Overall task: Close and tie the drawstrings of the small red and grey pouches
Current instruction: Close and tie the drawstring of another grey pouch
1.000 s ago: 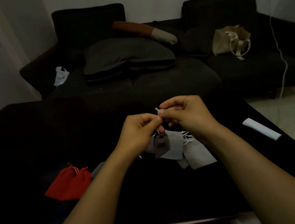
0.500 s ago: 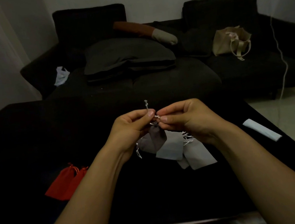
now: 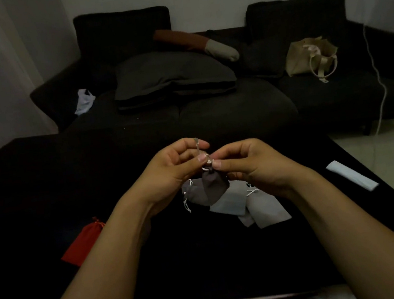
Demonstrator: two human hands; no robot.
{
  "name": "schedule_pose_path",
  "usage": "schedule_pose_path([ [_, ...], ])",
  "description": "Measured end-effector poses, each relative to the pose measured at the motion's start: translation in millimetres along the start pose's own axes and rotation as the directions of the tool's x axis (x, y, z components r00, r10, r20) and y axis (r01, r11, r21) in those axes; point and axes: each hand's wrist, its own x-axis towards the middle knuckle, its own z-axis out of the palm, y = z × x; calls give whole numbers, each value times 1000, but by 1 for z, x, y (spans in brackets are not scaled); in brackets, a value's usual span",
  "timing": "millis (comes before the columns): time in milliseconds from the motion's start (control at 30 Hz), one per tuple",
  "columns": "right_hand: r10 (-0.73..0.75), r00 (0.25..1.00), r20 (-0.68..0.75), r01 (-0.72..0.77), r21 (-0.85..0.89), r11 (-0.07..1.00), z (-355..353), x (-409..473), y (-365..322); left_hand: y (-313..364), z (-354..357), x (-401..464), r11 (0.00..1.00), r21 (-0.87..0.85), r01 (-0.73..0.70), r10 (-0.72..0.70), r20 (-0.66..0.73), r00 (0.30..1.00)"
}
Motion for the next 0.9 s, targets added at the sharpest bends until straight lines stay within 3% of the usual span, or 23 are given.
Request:
schedule_pose_path([
  [100,-26,1000,-16,24,-96,995,0,1,1,2,0,-2,991,126,-47,50,-23,998],
  [267,-118,992,-51,114,-80,990,3,2,5,4,1,-3,927,345,-144,197,-123,973],
  [400,-120,986,-112,111,-85,990,5,4,6,-2,11,-3,681,693,-238,461,-153,874],
  [467,-113,983,-144,104,-66,992,9,5,5,-6,18,-5,568,782,-255,579,-160,800],
  [533,-84,982,-167,81,-26,996,11,6,4,-10,23,-5,518,816,-256,662,-193,725],
  [600,-3,987,-162,16,74,997,12,6,1,-11,25,-4,547,793,-269,689,-245,682],
  [667,79,990,-121,-52,207,977,12,5,0,-9,27,-3,627,722,-293,667,-302,681],
  [767,118,991,-59,-97,277,956,12,5,1,-8,28,-1,697,651,-302,615,-325,719],
  [900,93,991,-97,-65,261,963,13,6,1,-6,24,0,778,567,-270,509,-319,799],
])
